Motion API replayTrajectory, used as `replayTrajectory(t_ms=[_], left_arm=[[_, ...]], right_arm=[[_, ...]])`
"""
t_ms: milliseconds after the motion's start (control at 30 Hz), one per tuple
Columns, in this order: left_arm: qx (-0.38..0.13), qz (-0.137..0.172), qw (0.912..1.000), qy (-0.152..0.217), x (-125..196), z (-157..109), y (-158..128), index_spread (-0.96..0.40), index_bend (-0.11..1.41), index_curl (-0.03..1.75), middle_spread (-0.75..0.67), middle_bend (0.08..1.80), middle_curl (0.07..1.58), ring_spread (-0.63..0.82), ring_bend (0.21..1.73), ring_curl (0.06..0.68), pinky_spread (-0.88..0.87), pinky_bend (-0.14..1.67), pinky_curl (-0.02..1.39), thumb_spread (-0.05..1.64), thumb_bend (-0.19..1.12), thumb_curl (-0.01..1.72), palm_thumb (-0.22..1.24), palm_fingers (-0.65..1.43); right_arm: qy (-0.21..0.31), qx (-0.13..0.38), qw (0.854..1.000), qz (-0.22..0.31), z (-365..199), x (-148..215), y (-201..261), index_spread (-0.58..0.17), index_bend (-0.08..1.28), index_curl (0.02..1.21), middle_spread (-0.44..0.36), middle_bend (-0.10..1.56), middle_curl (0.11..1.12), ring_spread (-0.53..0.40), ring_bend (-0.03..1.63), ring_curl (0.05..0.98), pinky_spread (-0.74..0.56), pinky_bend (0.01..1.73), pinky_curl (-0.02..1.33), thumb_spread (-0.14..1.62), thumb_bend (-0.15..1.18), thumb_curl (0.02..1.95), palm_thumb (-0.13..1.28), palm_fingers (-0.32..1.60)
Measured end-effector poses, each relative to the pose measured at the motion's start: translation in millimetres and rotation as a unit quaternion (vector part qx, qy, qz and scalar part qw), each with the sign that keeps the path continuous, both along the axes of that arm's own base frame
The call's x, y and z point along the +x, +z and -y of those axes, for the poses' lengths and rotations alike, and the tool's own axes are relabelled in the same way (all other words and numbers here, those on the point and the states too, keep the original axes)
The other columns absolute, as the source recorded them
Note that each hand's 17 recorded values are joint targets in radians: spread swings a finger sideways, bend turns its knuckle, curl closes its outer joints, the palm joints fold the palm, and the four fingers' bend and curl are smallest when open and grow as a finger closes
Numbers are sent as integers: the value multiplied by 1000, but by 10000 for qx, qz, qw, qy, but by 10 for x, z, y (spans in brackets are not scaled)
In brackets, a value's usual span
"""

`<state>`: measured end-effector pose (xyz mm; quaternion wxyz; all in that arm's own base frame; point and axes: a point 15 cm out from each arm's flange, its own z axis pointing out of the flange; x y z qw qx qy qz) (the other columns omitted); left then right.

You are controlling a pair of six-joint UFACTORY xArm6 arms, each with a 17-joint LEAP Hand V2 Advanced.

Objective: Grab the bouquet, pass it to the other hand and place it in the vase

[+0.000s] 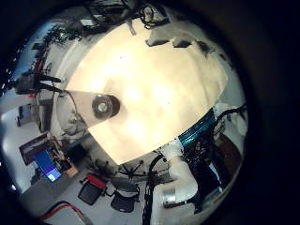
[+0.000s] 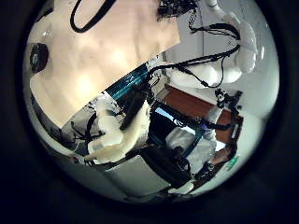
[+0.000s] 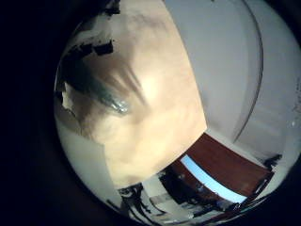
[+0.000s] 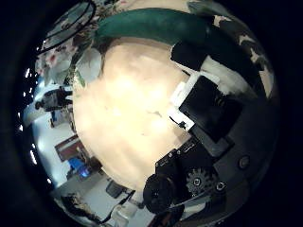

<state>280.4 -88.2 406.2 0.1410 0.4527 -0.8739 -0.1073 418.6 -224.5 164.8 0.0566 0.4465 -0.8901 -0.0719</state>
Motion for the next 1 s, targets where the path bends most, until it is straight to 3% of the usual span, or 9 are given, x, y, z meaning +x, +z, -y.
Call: replayTrajectory(t_ms=[400,567,767,1000], left_arm=[[-43,71,10000,-3,16,17,61,-93,188,422,137,191,364,361,524,179,449,585,0,1206,-17,284,249,308],[-55,132,9999,32,34,26,106,-92,187,418,137,191,365,362,527,180,449,586,0,1206,-17,284,249,308],[-91,183,9998,57,25,39,175,-93,190,420,137,190,365,363,530,177,449,585,-1,1206,-17,284,249,309],[-272,351,9988,222,102,147,336,-93,186,418,135,192,365,353,532,175,434,596,0,1206,-17,284,249,323]], right_arm=[[15,-99,9976,685,48,-174,681,-280,1030,907,-154,1266,830,-182,1466,607,-179,1439,537,970,44,883,1163,1179],[-3,199,9909,1332,54,-246,1084,-266,1051,896,-147,1280,816,-180,1475,605,-176,1419,564,969,35,927,1157,1178],[18,596,9845,1649,30,-518,1432,-255,1070,881,-142,1300,803,-178,1482,601,-171,1393,598,966,30,982,1154,1174],[189,1254,9659,2256,-127,-763,1840,-242,1093,863,-137,1312,788,-176,1487,597,-168,1364,639,961,28,1039,1159,1174]])
